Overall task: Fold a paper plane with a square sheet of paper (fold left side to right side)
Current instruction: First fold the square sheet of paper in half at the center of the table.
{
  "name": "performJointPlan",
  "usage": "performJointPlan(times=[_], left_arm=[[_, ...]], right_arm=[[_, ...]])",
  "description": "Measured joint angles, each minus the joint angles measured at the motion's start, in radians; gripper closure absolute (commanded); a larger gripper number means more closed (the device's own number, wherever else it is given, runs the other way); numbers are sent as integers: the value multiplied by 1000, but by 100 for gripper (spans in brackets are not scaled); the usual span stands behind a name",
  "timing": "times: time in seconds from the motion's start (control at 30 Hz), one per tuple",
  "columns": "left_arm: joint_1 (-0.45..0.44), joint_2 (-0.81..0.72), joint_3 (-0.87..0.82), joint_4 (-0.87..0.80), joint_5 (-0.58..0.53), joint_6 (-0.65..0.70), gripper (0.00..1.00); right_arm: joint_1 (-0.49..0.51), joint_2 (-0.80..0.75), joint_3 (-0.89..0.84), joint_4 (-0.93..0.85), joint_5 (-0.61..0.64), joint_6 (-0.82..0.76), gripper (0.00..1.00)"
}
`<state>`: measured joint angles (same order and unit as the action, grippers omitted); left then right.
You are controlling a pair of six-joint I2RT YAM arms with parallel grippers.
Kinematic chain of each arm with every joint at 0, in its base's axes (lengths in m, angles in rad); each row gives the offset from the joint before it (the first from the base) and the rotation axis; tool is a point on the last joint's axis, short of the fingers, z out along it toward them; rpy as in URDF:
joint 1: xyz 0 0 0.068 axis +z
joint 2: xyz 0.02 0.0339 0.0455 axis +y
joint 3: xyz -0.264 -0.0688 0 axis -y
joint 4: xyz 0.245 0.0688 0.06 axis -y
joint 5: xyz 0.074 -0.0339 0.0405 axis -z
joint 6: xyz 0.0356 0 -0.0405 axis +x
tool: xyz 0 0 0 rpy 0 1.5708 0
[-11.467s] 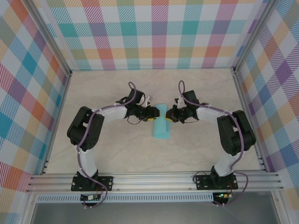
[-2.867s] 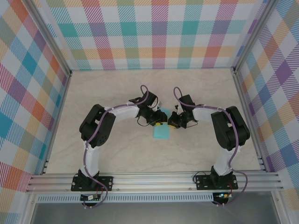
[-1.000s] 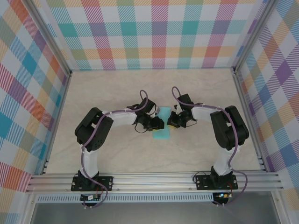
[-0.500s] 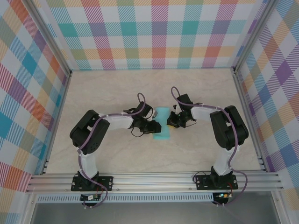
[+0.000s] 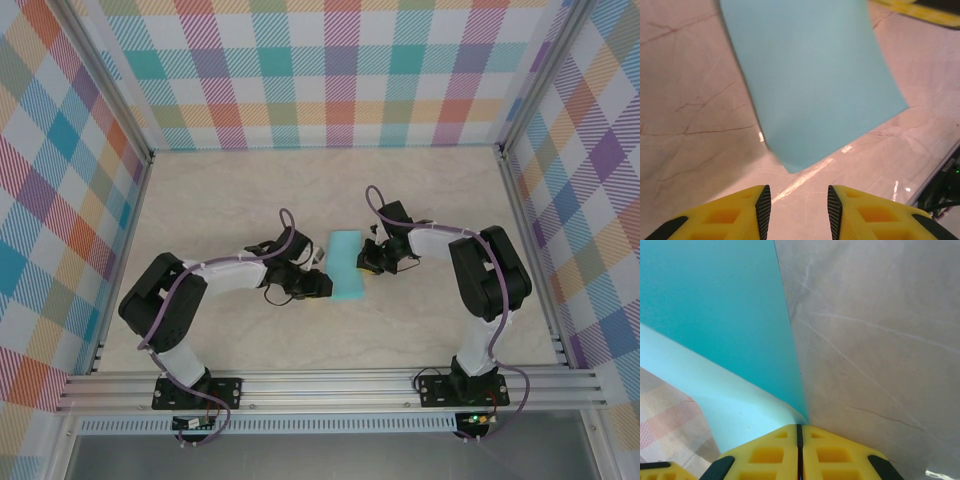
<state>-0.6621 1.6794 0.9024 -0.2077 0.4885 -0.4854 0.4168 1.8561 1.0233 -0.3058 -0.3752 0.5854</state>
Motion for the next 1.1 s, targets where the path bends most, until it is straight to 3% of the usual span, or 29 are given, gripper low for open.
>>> performJointPlan(times=[0.3, 0.63, 1.1], left_arm=[[3, 68, 121, 74, 43, -27, 64], [-4, 216, 127, 140, 72, -42, 66], [-10, 150, -5, 268, 95, -18, 66]], right_arm=[[5, 0, 8, -11, 12, -2, 91], [9, 2, 14, -21, 23, -3, 91], [10, 4, 17, -26, 23, -3, 91]])
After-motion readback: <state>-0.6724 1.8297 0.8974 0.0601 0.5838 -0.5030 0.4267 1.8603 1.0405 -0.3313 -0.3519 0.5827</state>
